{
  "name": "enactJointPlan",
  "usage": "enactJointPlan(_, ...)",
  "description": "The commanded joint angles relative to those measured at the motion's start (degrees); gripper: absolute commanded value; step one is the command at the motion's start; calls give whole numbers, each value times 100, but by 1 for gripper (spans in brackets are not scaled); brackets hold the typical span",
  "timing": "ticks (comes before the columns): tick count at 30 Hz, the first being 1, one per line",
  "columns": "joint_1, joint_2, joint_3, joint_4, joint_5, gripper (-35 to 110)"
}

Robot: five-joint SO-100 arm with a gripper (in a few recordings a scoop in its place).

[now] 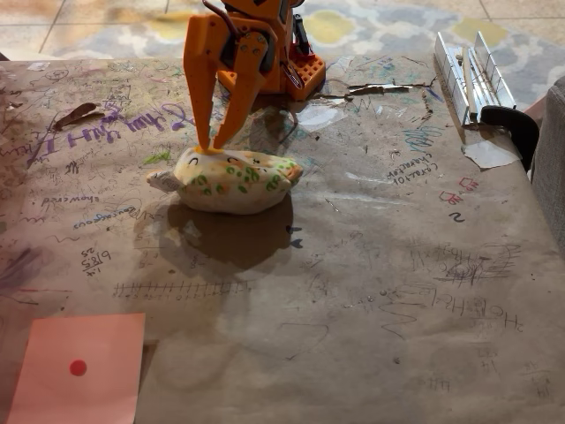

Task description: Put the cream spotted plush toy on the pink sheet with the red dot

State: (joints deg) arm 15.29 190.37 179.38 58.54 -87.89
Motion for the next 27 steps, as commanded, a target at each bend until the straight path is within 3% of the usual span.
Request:
enactJointPlan(1,35,-659,-439,-193,220,0)
enactJointPlan(8,-97,-2962,-2329,1380,-62,1)
enactJointPlan(11,88,-3797,-2628,1345,-483,16)
enactJointPlan(15,510,-4860,-3041,967,-949,35)
enactJointPlan(21,835,-6284,-3735,114,-844,38)
enactJointPlan(27,791,-7022,-3454,-1380,-580,44)
